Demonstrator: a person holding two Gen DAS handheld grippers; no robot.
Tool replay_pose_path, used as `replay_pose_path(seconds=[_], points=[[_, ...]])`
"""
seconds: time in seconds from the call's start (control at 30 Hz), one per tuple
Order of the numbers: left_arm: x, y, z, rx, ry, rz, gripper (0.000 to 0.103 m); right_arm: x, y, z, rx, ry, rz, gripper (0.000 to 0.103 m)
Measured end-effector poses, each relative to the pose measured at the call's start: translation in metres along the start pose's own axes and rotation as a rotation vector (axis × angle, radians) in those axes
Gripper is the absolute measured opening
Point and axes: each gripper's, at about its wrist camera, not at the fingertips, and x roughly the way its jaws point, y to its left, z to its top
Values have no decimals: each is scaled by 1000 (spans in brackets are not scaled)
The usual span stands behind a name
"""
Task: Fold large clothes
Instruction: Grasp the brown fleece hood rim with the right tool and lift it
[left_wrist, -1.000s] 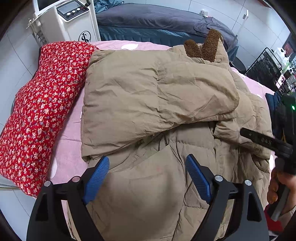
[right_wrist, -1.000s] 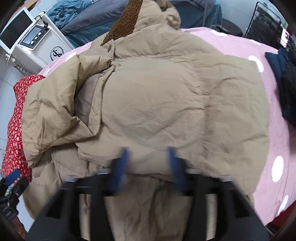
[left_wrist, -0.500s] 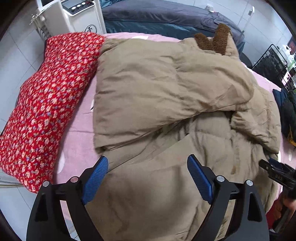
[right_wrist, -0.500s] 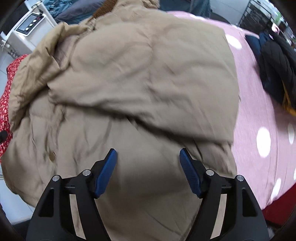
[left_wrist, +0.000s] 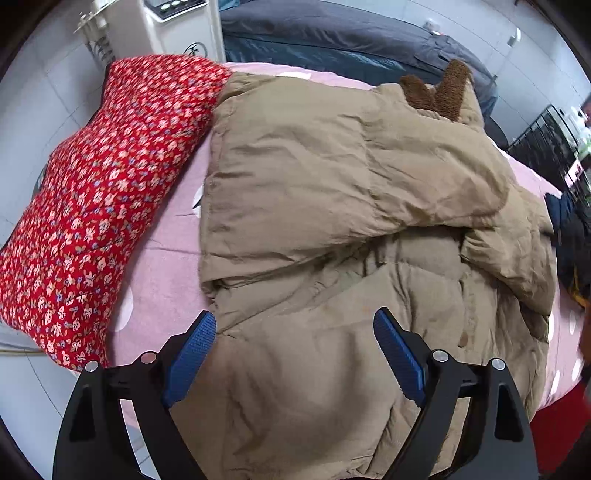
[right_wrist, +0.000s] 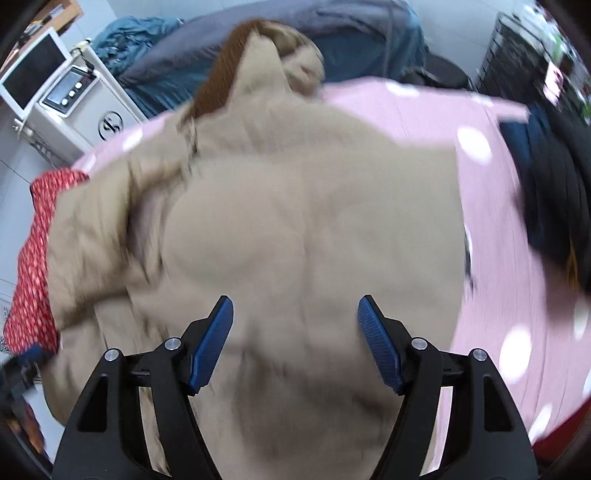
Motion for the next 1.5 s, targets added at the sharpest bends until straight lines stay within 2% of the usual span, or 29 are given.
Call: replay_pose_path(seconds=[0.2, 0.37, 0.5, 0.7, 0.83, 0.9, 0.97, 1.0, 1.03, 1.1, 1.23, 1.33, 1.4, 1.5], points=[[-5, -17, 12, 74, -23, 32, 85, 14, 31, 85, -39, -28, 33, 70], [-1, -21, 24, 29, -11, 25, 88, 36, 48, 147, -18, -10, 25, 71], [4, -26, 22, -6, 18, 38, 88, 64, 61, 204, -5, -26, -23, 71], [10, -19, 8, -64, 79, 64, 88, 103, 60, 314, 162, -66, -71, 71], [18, -10, 1, -108, 120, 75, 88, 133, 54, 360, 258, 8, -94, 71], [22, -8, 2, -121, 134, 75, 88, 153, 51, 368, 249, 80, -161, 71], [26, -9, 6, -119, 139, 72, 88, 164, 49, 368, 234, 102, -170, 67], [27, -11, 11, -108, 137, 68, 88, 166, 48, 364, 235, 97, -149, 49], [29, -12, 15, -99, 134, 66, 88, 166, 47, 361, 234, 87, -103, 35], [31, -17, 25, -73, 126, 57, 88, 157, 47, 351, 200, 44, -55, 26], [37, -32, 44, -13, 113, 28, 88, 116, 63, 321, 8, -73, -10, 21], [36, -47, 61, 45, 85, 16, 88, 77, 79, 279, -165, -140, 17, 21], [33, -55, 75, 69, 56, 3, 88, 56, 91, 241, -283, -169, 29, 21], [28, -62, 93, 68, 15, -34, 88, 35, 102, 160, -437, -188, 33, 21]])
